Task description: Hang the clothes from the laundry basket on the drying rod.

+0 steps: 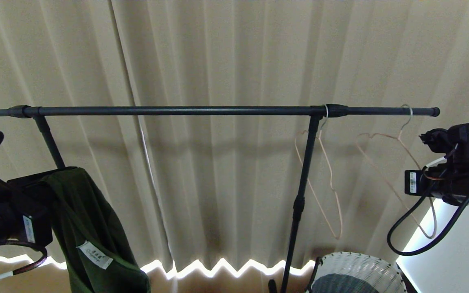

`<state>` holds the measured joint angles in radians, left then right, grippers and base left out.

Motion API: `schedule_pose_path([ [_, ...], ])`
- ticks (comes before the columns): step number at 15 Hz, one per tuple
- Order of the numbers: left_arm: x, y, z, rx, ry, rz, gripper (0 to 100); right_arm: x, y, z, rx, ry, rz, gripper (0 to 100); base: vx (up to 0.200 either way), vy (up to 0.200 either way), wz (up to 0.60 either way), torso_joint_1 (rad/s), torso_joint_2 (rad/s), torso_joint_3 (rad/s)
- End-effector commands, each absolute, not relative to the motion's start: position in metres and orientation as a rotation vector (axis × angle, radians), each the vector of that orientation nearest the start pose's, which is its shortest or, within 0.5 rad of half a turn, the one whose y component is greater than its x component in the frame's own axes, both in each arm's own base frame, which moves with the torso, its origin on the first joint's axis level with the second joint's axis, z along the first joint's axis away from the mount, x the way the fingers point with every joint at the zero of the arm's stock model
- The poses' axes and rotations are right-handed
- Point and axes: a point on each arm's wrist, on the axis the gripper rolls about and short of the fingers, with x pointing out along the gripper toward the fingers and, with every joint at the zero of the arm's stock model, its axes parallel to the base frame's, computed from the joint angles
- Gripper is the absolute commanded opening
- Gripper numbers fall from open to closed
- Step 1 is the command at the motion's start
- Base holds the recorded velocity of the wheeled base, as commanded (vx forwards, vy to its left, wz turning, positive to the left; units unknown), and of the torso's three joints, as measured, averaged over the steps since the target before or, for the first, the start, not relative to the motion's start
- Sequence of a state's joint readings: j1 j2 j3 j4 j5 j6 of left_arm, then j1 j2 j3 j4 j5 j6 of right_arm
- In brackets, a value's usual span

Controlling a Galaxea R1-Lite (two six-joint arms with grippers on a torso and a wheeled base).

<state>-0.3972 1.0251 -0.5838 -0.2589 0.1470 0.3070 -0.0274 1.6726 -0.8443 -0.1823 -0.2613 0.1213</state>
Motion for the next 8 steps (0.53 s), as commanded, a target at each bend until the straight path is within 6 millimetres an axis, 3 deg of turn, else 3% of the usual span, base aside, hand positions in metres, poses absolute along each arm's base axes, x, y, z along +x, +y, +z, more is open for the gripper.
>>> schedule_pose_path([
  [1, 0.126, -0.049, 0.231, 0.354, 0.137, -0.275, 0, 0.281, -0.013, 0.166, 0.045, 0.604, -0.313, 0, 0.0, 0.0, 0.0, 0.0, 0.0, 0.0],
  [8, 0.126, -0.049, 0.23, 0.37, 0.139, -0.277, 0, 0.267, -0.013, 0.187, 0.057, 0.516, -0.306, 0, 0.0, 0.0, 0.0, 0.0, 0.0, 0.0],
])
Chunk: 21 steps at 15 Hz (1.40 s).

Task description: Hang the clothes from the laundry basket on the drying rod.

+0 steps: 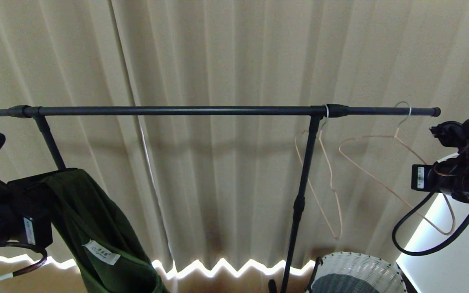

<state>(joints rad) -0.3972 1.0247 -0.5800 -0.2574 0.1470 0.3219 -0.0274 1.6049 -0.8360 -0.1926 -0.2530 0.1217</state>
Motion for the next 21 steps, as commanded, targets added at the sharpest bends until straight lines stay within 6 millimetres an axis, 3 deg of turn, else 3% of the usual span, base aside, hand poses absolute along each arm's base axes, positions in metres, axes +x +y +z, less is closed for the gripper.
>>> schedule_pose_path([
  [1, 0.125, -0.049, 0.228, 0.384, 0.144, -0.277, 0, 0.264, -0.013, 0.191, 0.058, 0.5, -0.305, 0, 0.0, 0.0, 0.0, 0.0, 0.0, 0.0],
  [5, 0.126, -0.049, 0.227, 0.384, 0.135, -0.274, 0, 0.246, -0.011, 0.195, 0.059, 0.48, -0.3, 0, 0.0, 0.0, 0.0, 0.0, 0.0, 0.0],
  [8, 0.125, -0.048, 0.223, 0.4, 0.147, -0.273, 0, 0.221, -0.009, 0.197, 0.061, 0.449, -0.291, 0, 0.0, 0.0, 0.0, 0.0, 0.0, 0.0],
  [12, 0.124, -0.048, 0.223, 0.408, 0.141, -0.27, 0, 0.192, -0.006, 0.191, 0.053, 0.416, -0.264, 0, -0.2, 0.0, 0.0, 0.013, 0.0, 0.004],
  [21, 0.122, -0.047, 0.217, 0.415, 0.156, -0.273, 0, 0.185, -0.006, 0.195, 0.05, 0.391, -0.26, 0, -0.178, 0.0, 0.0, -0.003, 0.0, 0.001],
])
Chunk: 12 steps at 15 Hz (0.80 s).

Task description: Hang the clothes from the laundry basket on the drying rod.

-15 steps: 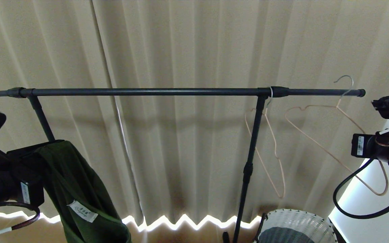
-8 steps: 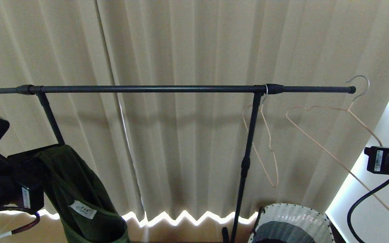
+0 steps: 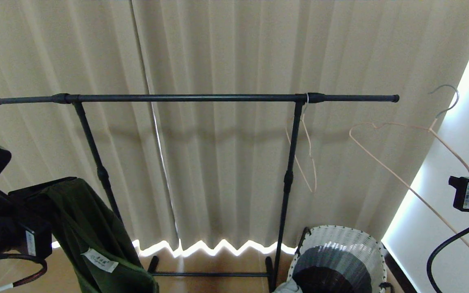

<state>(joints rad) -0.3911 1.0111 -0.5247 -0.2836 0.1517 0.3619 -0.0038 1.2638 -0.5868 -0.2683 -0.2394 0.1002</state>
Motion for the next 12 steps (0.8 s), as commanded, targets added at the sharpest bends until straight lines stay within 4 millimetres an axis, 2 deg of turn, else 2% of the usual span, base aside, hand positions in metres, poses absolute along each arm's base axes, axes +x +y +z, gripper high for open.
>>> schedule_pose_path([
  [1, 0.122, -0.047, 0.216, 0.414, 0.159, -0.273, 0, 0.185, -0.006, 0.196, 0.051, 0.388, -0.26, 0, 0.0, 0.0, 0.0, 0.0, 0.0, 0.0],
  [12, 0.123, -0.047, 0.213, 0.412, 0.169, -0.274, 0, 0.174, 0.01, 0.206, 0.042, 0.334, -0.169, 0, 0.0, 0.0, 0.0, 0.0, 0.0, 0.0],
])
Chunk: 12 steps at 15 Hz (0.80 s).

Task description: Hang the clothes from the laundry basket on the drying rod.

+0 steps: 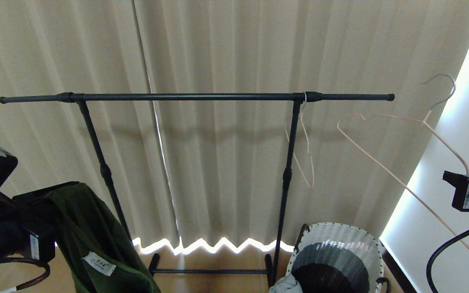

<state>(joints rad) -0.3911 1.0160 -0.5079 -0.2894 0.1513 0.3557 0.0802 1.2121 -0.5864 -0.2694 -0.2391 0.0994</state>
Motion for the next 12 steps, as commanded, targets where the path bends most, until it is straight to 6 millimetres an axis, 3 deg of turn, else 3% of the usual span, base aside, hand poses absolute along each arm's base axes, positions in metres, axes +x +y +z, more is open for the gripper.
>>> schedule_pose_path([
  [1, 0.123, -0.047, 0.213, 0.413, 0.172, -0.275, 0, 0.173, 0.01, 0.207, 0.043, 0.328, -0.167, 0, 0.0, 0.2, 0.0, 0.007, 0.0, 0.002],
  [12, 0.122, -0.047, 0.212, 0.415, 0.172, -0.273, 0, 0.161, 0.026, 0.214, 0.037, 0.287, -0.057, 0, 0.0, 0.2, 0.0, 0.001, 0.0, 0.003],
])
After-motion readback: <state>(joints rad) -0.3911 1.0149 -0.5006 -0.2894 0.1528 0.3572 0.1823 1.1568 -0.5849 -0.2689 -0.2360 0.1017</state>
